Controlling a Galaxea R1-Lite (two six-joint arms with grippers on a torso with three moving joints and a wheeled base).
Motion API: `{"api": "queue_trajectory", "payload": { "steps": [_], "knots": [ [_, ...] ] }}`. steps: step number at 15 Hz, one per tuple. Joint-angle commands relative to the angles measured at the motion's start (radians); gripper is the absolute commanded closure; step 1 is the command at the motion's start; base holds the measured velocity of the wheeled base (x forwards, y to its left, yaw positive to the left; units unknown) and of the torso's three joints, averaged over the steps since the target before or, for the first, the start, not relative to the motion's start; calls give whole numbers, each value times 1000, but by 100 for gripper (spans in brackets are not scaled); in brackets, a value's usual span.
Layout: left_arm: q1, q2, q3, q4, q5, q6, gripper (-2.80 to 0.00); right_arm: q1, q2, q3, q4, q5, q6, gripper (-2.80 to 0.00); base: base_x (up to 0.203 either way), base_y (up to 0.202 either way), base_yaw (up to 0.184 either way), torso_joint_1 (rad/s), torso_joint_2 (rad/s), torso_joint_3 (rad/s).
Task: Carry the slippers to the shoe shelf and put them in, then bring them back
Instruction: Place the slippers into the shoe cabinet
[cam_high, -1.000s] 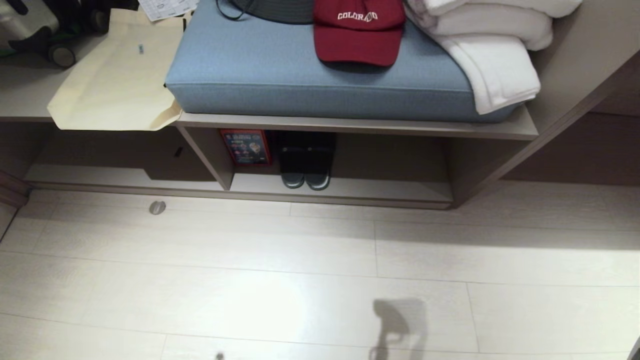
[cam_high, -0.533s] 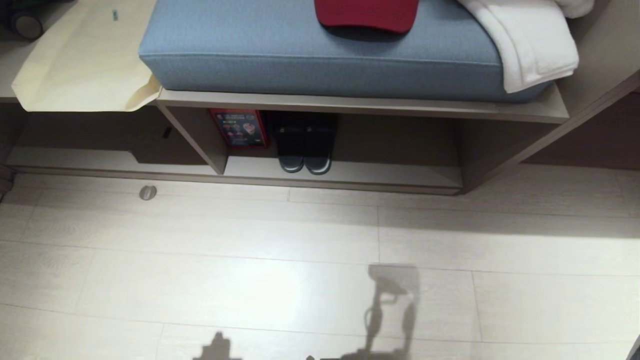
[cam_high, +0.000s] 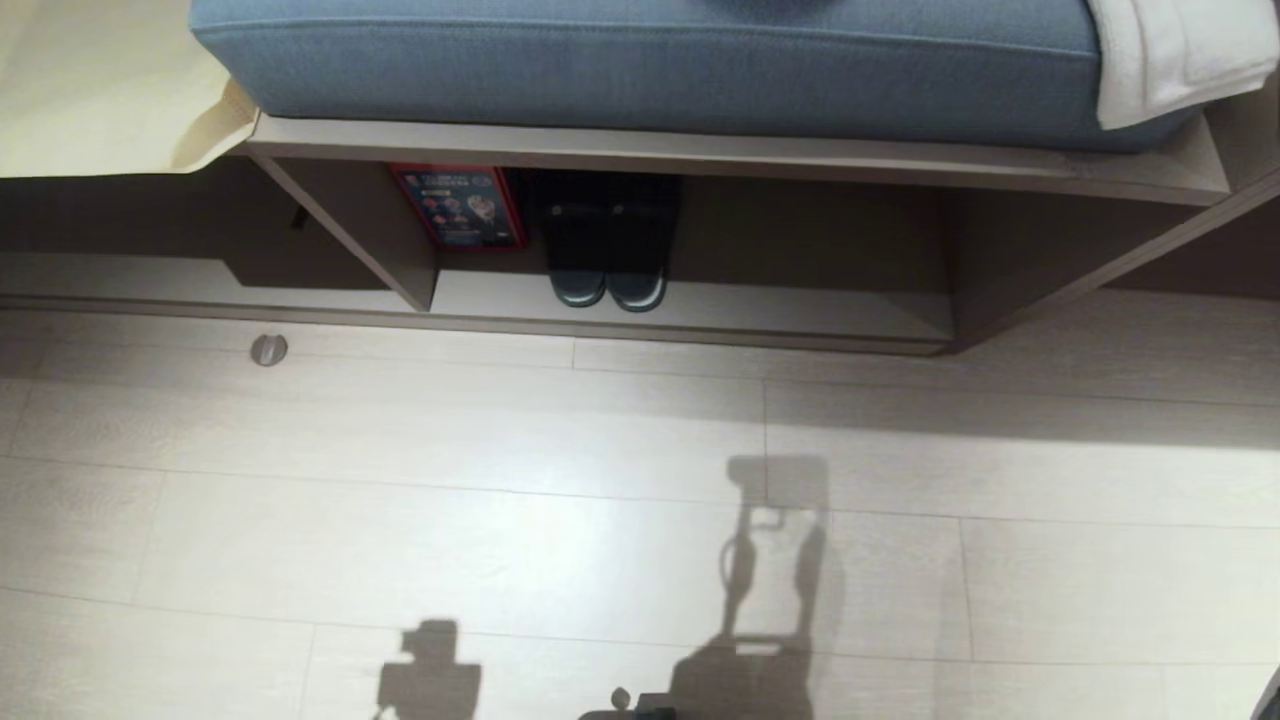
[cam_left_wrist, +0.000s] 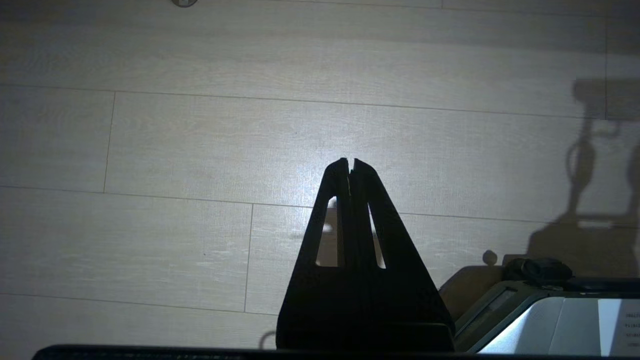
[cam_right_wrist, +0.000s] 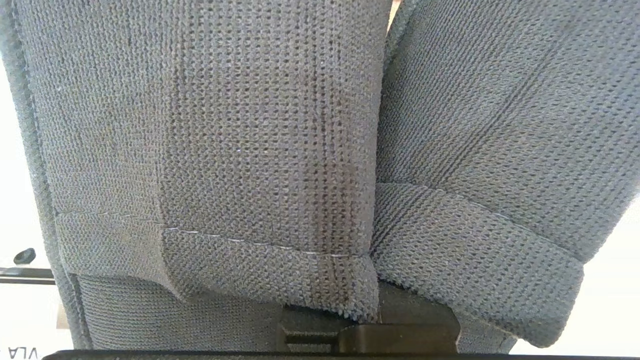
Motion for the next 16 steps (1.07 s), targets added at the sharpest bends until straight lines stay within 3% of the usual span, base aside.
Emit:
{"api": "queue_trajectory", "payload": {
  "steps": [1,16],
  "knots": [
    [0,0,0,0,0,-1,0,0,2,0,0,0,0,0,0,0,0,2,-2,-193],
    [-1,0,0,0,0,-1,0,0,2,0,3,5,-26,0,0,0,0,2,2,-196]
  ]
}}
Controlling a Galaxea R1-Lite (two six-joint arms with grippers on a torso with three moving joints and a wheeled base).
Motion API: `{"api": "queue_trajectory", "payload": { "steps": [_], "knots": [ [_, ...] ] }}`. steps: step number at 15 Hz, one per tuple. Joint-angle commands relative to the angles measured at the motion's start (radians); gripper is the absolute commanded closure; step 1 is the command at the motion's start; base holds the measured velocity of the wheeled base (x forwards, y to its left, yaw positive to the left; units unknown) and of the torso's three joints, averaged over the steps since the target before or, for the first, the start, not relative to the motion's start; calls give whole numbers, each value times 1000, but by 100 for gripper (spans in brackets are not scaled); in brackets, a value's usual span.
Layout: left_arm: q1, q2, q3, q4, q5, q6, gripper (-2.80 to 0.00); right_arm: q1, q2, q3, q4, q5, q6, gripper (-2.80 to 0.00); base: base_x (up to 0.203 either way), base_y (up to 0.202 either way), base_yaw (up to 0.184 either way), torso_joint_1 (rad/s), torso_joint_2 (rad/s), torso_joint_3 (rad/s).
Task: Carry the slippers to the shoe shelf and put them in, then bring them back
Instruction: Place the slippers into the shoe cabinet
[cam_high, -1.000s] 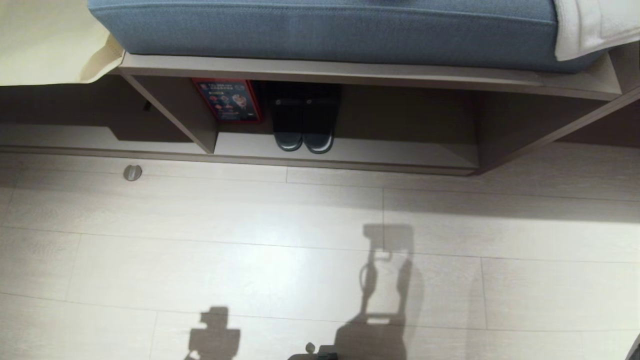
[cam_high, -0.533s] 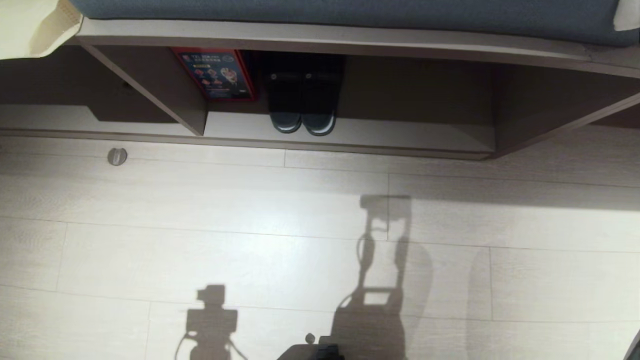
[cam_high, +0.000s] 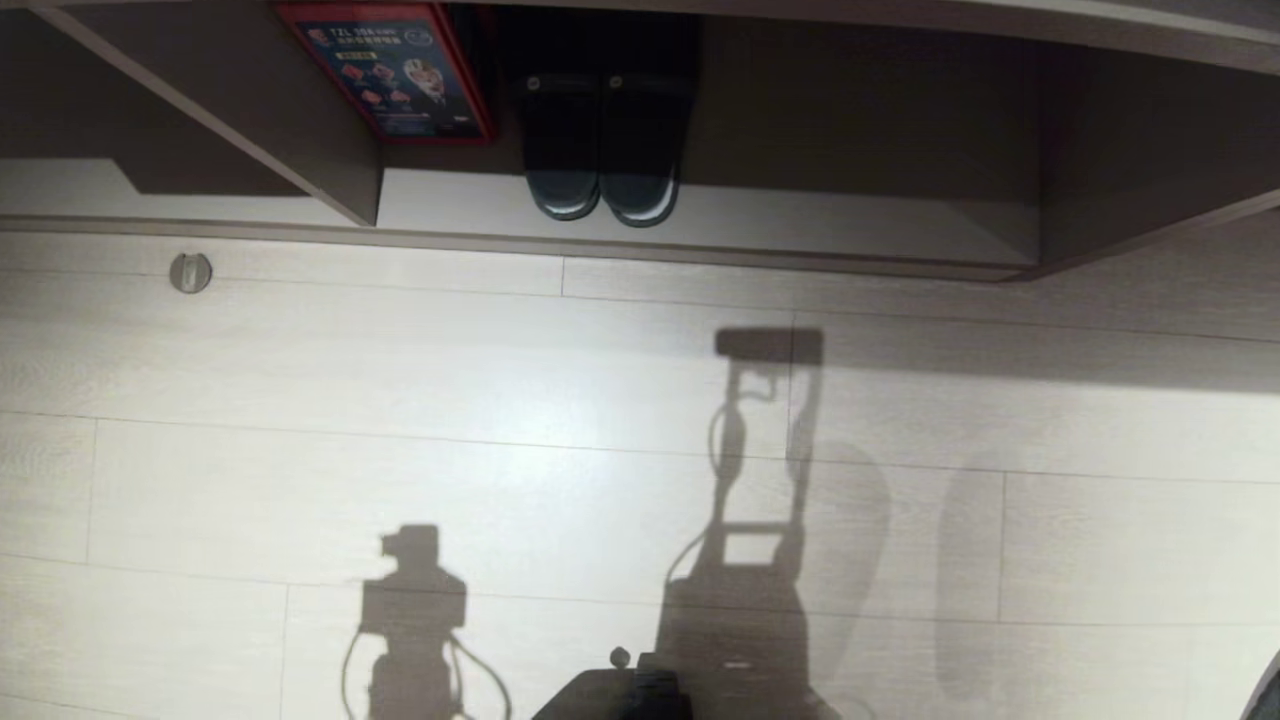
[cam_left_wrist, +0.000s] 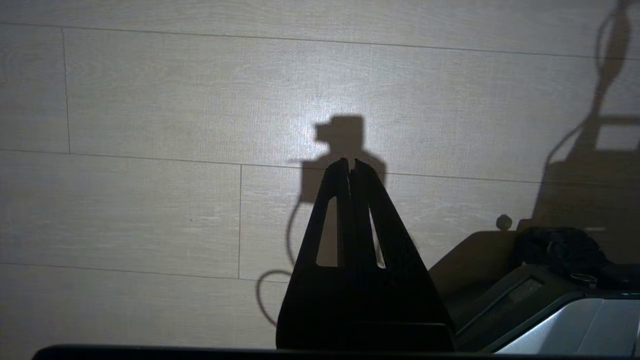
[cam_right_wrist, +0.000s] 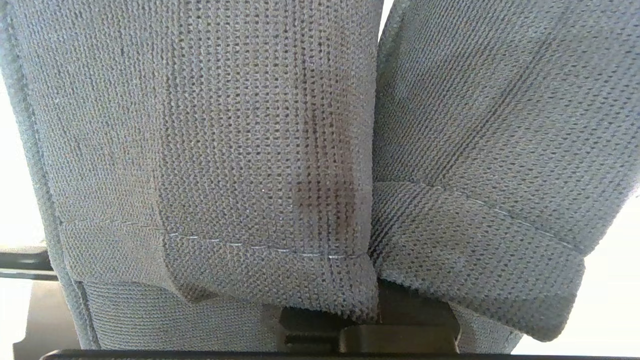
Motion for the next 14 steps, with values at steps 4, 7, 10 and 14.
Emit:
{"api": "queue_trajectory", "payload": {
  "steps": [4,7,10,14],
  "knots": [
    [0,0,0,0,0,0,0,1,2,0,0,-1,0,0,0,0,0,4,1,-198],
    [0,0,0,0,0,0,0,1,2,0,0,-1,0,0,0,0,0,5,2,-203],
    [2,0,0,0,0,0,0,1,2,0,0,-1,0,0,0,0,0,2,1,-197],
    [0,0,0,0,0,0,0,1,2,0,0,-1,0,0,0,0,0,3,5,-196]
  ]
}}
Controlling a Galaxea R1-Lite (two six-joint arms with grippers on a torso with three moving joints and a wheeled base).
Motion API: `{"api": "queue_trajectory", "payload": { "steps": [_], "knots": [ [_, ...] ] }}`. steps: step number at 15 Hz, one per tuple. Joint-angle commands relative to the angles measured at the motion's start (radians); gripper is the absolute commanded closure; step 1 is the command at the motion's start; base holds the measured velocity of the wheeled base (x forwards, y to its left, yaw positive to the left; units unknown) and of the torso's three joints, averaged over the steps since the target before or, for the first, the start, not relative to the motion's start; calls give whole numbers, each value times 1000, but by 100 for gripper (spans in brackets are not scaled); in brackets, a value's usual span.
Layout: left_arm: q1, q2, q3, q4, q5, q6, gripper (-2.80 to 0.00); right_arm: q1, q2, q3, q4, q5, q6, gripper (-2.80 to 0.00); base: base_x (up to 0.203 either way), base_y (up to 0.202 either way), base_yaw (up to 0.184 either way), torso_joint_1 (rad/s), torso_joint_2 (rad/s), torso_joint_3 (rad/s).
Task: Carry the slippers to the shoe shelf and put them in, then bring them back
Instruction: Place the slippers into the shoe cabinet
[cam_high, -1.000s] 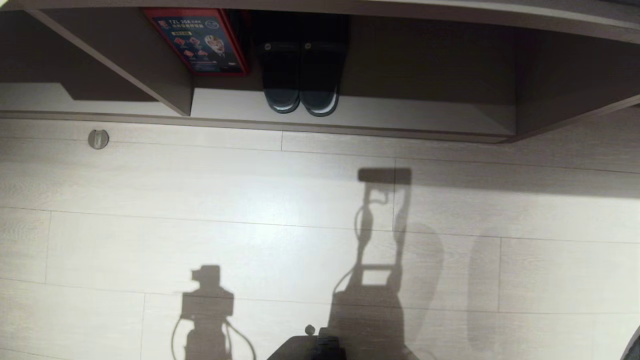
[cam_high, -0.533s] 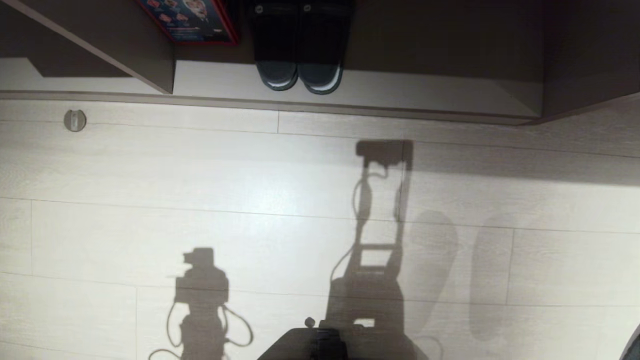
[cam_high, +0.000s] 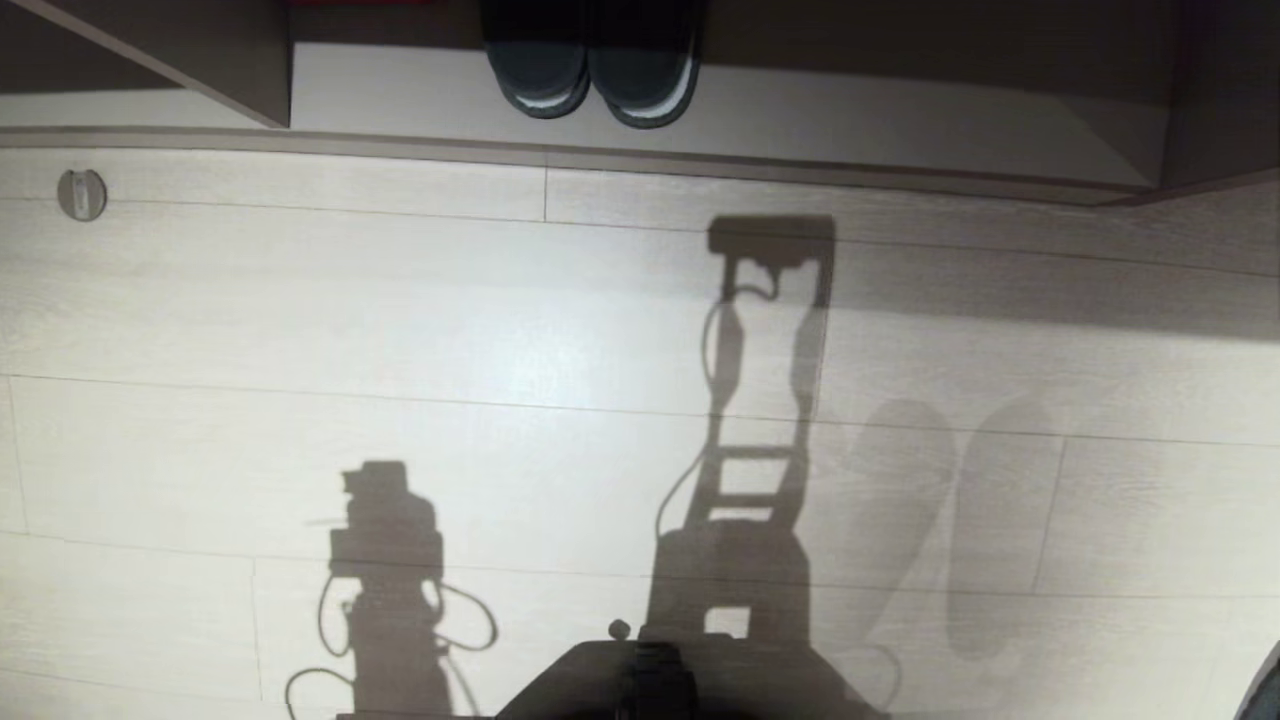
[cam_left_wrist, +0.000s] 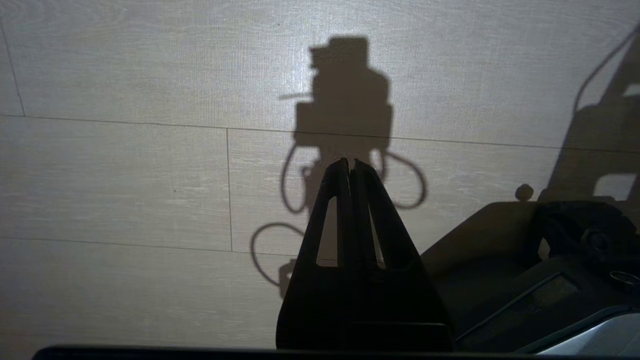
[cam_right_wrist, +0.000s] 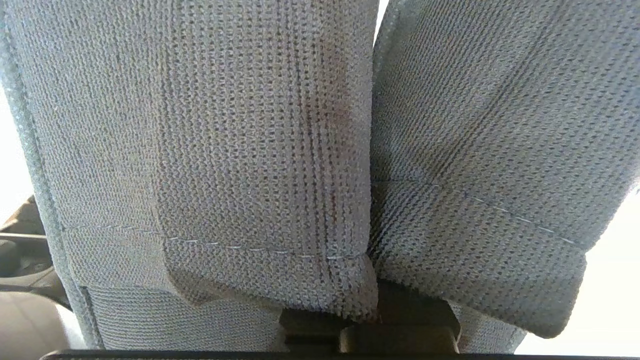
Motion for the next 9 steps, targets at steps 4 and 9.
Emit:
{"api": "queue_trajectory", "payload": {
  "steps": [4,9],
  "knots": [
    [0,-2,0,0,0,-2,0,0,1,-22,-16,16,-6,0,0,0,0,4,-1,-154],
    [0,0,0,0,0,-2,0,8,239,-242,-26,86,-12,0,0,0,0,2,0,-15]
  ]
}}
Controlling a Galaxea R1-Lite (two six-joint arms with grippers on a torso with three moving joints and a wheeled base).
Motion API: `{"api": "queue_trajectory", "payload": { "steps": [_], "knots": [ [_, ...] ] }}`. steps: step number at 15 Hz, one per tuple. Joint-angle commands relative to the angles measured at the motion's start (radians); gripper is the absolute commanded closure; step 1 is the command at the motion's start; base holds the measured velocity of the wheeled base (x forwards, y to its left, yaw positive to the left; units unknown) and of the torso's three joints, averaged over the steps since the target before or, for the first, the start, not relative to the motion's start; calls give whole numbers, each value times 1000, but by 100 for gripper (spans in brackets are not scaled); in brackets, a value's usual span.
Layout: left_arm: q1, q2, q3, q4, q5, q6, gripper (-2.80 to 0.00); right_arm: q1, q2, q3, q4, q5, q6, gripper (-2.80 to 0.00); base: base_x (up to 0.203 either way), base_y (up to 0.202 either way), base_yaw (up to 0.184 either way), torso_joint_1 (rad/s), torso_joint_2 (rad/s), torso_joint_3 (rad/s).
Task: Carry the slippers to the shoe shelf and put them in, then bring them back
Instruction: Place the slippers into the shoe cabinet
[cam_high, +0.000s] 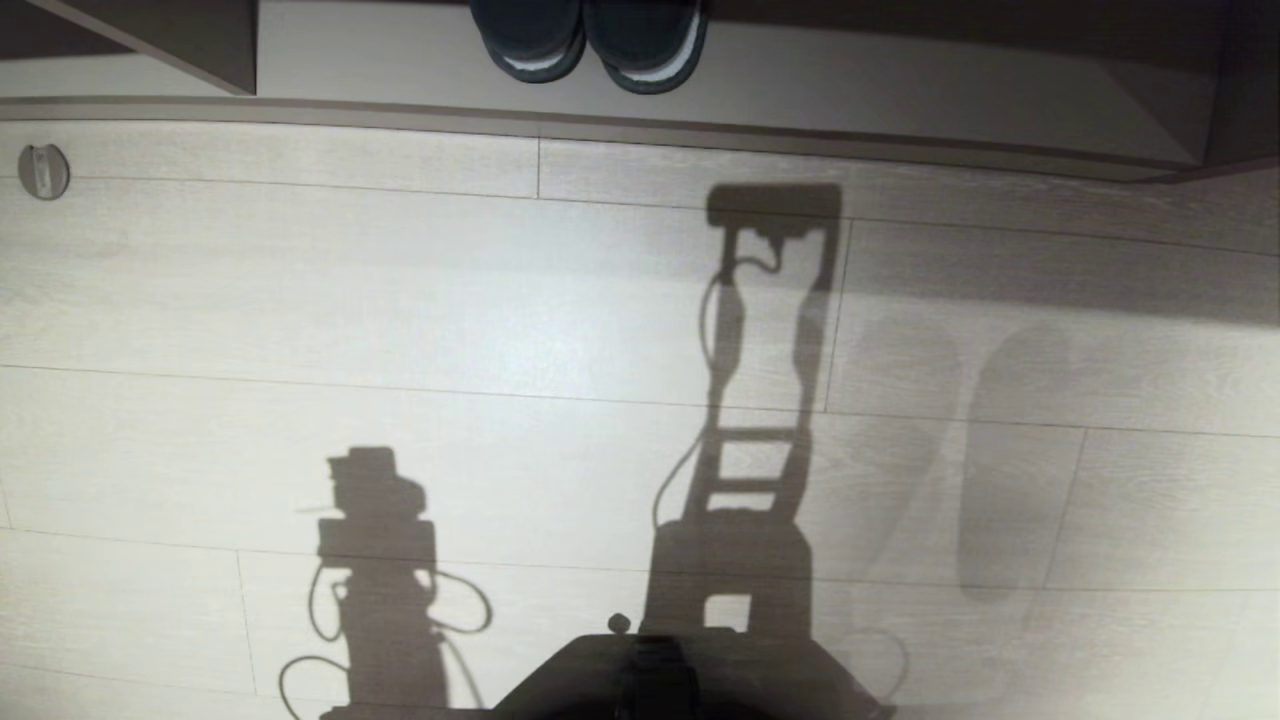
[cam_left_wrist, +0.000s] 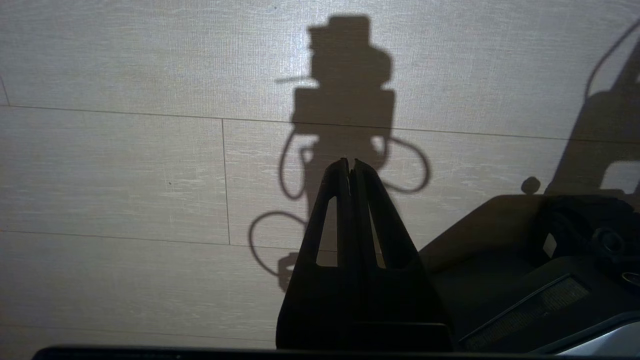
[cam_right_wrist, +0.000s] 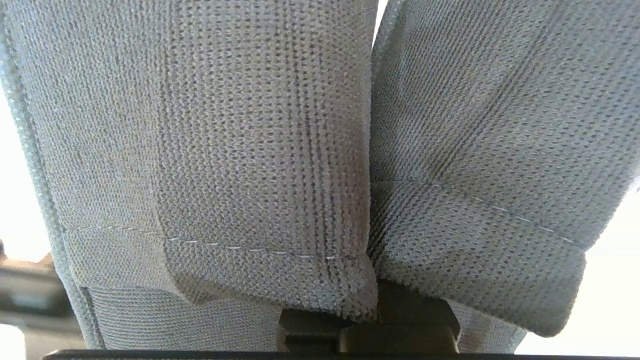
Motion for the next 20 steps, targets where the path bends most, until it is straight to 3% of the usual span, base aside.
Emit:
{"api": "queue_trajectory", "payload": {
  "steps": [1,4,9,11,16,20],
  "knots": [
    [1,-2,0,0,0,0,0,7,196,-76,-30,6,-3,0,0,0,0,0,0,0],
    [0,-1,0,-2,0,0,0,14,541,-132,-214,20,-16,0,0,0,0,0,0,0],
    [0,0,0,-2,0,1,0,19,992,-212,-734,50,-58,0,0,0,0,0,0,0],
    [0,-2,0,0,0,1,0,20,1145,-298,-863,54,-66,0,0,0,0,0,0,0],
    [0,-2,0,0,0,1,0,20,1318,-559,-941,57,-72,0,0,0,0,0,0,0],
    [0,-2,0,0,0,1,0,19,1386,-689,-940,78,-72,0,0,0,0,0,0,0]
  ]
}}
